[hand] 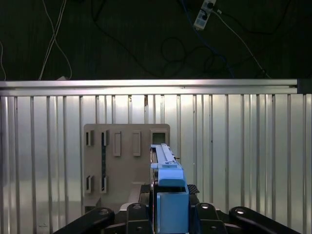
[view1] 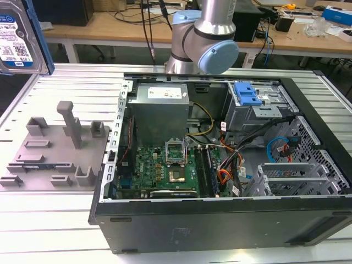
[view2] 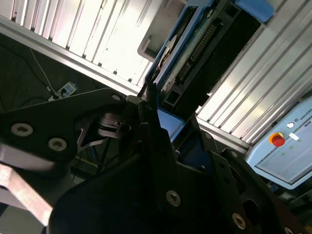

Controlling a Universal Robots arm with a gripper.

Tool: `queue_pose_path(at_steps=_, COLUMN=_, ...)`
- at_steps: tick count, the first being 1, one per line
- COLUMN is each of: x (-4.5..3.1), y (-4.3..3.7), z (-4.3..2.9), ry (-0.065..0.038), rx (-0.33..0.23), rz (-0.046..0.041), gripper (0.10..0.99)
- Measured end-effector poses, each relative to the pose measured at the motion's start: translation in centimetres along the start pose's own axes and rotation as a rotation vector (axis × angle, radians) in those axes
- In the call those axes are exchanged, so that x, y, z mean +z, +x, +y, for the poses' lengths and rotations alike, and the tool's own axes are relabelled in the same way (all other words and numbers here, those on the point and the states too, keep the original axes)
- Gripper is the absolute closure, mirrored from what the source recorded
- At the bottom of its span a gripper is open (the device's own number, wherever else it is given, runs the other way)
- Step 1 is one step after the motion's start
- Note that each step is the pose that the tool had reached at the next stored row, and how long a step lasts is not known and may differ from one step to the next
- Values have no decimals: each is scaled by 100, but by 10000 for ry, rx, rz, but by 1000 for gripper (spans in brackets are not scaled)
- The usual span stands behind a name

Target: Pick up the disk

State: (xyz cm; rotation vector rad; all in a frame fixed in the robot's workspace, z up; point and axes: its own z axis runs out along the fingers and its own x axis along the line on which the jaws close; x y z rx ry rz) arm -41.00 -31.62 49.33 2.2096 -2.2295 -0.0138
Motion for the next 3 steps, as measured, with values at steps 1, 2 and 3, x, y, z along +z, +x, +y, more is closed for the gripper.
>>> queue_pose_path(at_steps=1, x=0, y=0, z=0, ry=0, rx=0, rz=0, gripper=718)
queue_pose_path(at_steps=2, x=0, y=0, z=0, ry=0, rx=0, rz=0, gripper=718)
queue_pose_path(at_steps=3, x=0, y=0, z=0, ry=0, rx=-1, rz=0, gripper=718)
